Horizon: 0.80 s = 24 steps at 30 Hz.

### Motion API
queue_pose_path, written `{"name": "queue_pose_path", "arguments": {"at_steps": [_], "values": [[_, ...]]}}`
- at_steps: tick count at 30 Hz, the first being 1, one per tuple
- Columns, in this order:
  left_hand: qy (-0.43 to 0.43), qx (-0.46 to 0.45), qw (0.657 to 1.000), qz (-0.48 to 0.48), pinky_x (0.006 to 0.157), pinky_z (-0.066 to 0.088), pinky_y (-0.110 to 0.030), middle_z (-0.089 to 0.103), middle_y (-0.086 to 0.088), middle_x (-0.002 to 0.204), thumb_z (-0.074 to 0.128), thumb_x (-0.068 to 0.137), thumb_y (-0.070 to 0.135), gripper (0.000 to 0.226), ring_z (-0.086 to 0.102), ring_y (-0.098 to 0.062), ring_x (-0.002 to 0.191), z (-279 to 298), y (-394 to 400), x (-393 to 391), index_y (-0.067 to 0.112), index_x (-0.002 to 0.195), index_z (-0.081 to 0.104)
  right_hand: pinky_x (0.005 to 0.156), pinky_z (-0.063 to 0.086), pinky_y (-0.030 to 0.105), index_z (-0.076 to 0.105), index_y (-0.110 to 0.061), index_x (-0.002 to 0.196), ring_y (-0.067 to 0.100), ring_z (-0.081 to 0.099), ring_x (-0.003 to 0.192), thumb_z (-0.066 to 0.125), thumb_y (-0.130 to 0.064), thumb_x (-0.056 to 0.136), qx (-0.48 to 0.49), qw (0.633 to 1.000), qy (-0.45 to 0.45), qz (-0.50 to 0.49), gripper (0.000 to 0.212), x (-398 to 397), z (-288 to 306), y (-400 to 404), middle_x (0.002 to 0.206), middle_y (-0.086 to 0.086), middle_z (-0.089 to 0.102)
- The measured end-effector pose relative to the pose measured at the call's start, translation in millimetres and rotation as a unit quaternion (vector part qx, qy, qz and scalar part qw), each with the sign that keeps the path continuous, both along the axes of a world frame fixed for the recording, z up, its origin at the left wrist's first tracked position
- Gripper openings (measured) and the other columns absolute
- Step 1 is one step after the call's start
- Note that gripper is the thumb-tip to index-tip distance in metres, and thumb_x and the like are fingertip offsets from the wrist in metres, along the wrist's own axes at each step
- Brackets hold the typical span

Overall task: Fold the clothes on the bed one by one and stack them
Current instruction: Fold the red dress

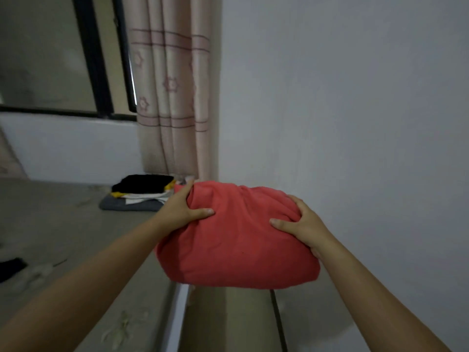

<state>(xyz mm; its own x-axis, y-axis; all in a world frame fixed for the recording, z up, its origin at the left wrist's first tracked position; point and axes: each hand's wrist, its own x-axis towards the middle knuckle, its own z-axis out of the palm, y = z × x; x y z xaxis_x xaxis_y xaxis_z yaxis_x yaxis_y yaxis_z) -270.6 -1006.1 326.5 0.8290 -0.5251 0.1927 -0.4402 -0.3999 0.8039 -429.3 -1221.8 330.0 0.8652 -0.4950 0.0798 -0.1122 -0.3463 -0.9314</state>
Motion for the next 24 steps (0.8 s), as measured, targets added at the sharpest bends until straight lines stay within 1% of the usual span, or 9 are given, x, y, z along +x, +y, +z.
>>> {"name": "queue_pose_path", "arguments": {"at_steps": [5, 9, 13, 16, 19, 21, 22, 23, 24], "values": [[0.041, 0.013, 0.996, 0.073, 0.105, 0.026, -0.025, 0.029, -0.007, 0.148, 0.075, 0.073, 0.023, 0.098, 0.032, -0.021, 0.133, -10, 14, 104, 0.017, 0.147, 0.011, 0.094, 0.041, 0.027, 0.038, -0.023, 0.137, 0.017, 0.053, 0.111, 0.085, -0.031, 0.055, 0.001, 0.996, 0.019, 0.085, 0.095, 144, -11, -9, 0.13, 0.002, 0.051], [0.059, 0.031, 0.99, 0.12, 0.104, 0.024, -0.022, 0.029, -0.008, 0.148, 0.074, 0.074, 0.024, 0.096, 0.03, -0.02, 0.135, -23, 13, 181, 0.017, 0.147, 0.012, 0.099, 0.041, 0.03, 0.036, -0.024, 0.139, 0.018, 0.051, 0.114, 0.083, -0.023, 0.063, 0.005, 0.991, 0.035, 0.129, 0.089, 244, -29, -21, 0.131, 0.002, 0.05], [0.081, 0.05, 0.984, 0.152, 0.106, 0.022, -0.023, 0.026, -0.006, 0.15, 0.074, 0.075, 0.026, 0.096, 0.027, -0.02, 0.136, -46, -1, 258, 0.016, 0.147, 0.012, 0.103, 0.04, 0.037, 0.037, -0.026, 0.138, 0.019, 0.051, 0.115, 0.083, -0.025, 0.062, 0.019, 0.983, 0.055, 0.172, 0.089, 342, -53, -43, 0.132, 0.002, 0.049], [0.098, 0.066, 0.975, 0.185, 0.107, 0.021, -0.025, 0.024, -0.007, 0.15, 0.074, 0.074, 0.026, 0.096, 0.025, -0.021, 0.137, -64, -16, 316, 0.013, 0.147, 0.012, 0.1, 0.042, 0.034, 0.038, -0.027, 0.136, 0.019, 0.052, 0.113, 0.082, -0.023, 0.063, 0.028, 0.975, 0.068, 0.209, 0.085, 414, -72, -63, 0.131, 0.003, 0.05], [0.129, 0.077, 0.963, 0.225, 0.111, 0.025, -0.032, 0.028, -0.007, 0.149, 0.079, 0.068, 0.032, 0.102, 0.03, -0.022, 0.135, -73, -28, 367, 0.013, 0.146, 0.016, 0.096, 0.043, 0.031, 0.039, -0.026, 0.135, 0.019, 0.052, 0.112, 0.082, -0.019, 0.065, 0.055, 0.963, 0.085, 0.25, 0.082, 484, -89, -81, 0.13, 0.004, 0.051], [0.148, 0.084, 0.954, 0.249, 0.11, 0.028, -0.036, 0.034, -0.008, 0.146, 0.082, 0.056, 0.046, 0.112, 0.035, -0.022, 0.132, -76, -35, 399, 0.012, 0.145, 0.023, 0.099, 0.042, 0.034, 0.038, -0.028, 0.135, 0.019, 0.051, 0.114, 0.082, -0.022, 0.065, 0.056, 0.957, 0.1, 0.268, 0.083, 529, -99, -89, 0.132, 0.003, 0.049], [0.154, 0.082, 0.949, 0.261, 0.109, 0.031, -0.036, 0.038, -0.007, 0.143, 0.08, 0.046, 0.054, 0.118, 0.039, -0.022, 0.129, -78, -37, 414, 0.013, 0.143, 0.027, 0.101, 0.041, 0.036, 0.036, -0.03, 0.136, 0.02, 0.05, 0.116, 0.082, -0.025, 0.064, 0.049, 0.954, 0.105, 0.275, 0.086, 552, -104, -91, 0.134, 0.002, 0.047], [0.157, 0.079, 0.946, 0.272, 0.108, 0.032, -0.033, 0.041, -0.006, 0.14, 0.078, 0.042, 0.056, 0.117, 0.041, -0.021, 0.127, -81, -39, 428, 0.014, 0.141, 0.031, 0.102, 0.04, 0.039, 0.035, -0.032, 0.137, 0.02, 0.048, 0.118, 0.082, -0.028, 0.063, 0.043, 0.951, 0.111, 0.284, 0.088, 573, -108, -92, 0.136, 0.002, 0.045], [0.155, 0.077, 0.944, 0.282, 0.106, 0.032, -0.028, 0.042, -0.005, 0.139, 0.082, 0.047, 0.049, 0.11, 0.041, -0.019, 0.126, -82, -40, 441, 0.015, 0.14, 0.033, 0.103, 0.039, 0.039, 0.033, -0.033, 0.137, 0.02, 0.047, 0.119, 0.082, -0.029, 0.063, 0.039, 0.948, 0.117, 0.293, 0.089, 594, -113, -91, 0.137, 0.002, 0.044]]}}
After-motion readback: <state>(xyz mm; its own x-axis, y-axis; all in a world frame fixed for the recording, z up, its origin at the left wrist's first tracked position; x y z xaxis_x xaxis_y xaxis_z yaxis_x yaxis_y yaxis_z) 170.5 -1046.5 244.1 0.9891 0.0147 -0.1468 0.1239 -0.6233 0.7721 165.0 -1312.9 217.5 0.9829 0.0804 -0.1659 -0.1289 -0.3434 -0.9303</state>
